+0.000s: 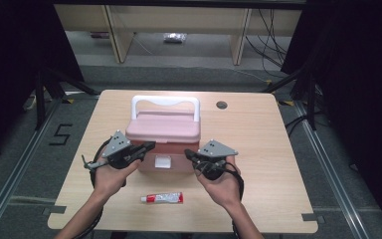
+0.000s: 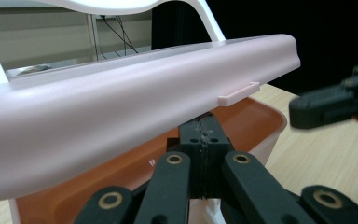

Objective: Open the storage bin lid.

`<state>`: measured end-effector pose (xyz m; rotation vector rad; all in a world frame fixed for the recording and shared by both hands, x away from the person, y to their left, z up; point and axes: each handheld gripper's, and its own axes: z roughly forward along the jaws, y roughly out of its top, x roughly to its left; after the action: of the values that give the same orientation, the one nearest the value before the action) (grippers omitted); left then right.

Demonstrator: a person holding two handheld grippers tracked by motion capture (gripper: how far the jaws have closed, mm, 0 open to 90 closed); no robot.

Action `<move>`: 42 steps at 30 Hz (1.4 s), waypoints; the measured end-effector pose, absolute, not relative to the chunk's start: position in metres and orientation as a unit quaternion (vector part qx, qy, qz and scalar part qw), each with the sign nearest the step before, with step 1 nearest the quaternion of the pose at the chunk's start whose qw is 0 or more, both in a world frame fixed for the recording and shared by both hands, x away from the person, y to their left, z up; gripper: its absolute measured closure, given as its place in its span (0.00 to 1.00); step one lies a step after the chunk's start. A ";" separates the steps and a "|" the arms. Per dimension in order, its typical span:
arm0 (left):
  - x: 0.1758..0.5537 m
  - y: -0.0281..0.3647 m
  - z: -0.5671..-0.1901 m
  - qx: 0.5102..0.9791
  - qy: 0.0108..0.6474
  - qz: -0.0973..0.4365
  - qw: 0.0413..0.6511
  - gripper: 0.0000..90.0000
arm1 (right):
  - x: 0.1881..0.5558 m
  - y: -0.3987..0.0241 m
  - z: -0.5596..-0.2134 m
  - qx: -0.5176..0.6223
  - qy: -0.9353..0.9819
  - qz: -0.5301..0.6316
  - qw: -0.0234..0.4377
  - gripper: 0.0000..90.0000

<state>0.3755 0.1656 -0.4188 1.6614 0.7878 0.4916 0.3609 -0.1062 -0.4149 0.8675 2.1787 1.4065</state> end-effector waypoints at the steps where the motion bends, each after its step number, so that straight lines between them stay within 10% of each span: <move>1: 0.376 0.166 -0.418 0.711 0.336 0.211 0.580 1.00 | 0.359 -0.101 -0.416 0.311 0.785 0.498 0.199 1.00; 42: 0.399 0.163 -0.376 0.701 0.323 0.242 0.588 1.00 | 0.365 -0.045 -0.443 0.261 0.828 0.459 0.190 1.00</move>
<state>0.3993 0.1631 -0.3756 1.6329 0.7521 0.5642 0.3652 -0.0451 -0.4427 0.7348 2.3256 1.2899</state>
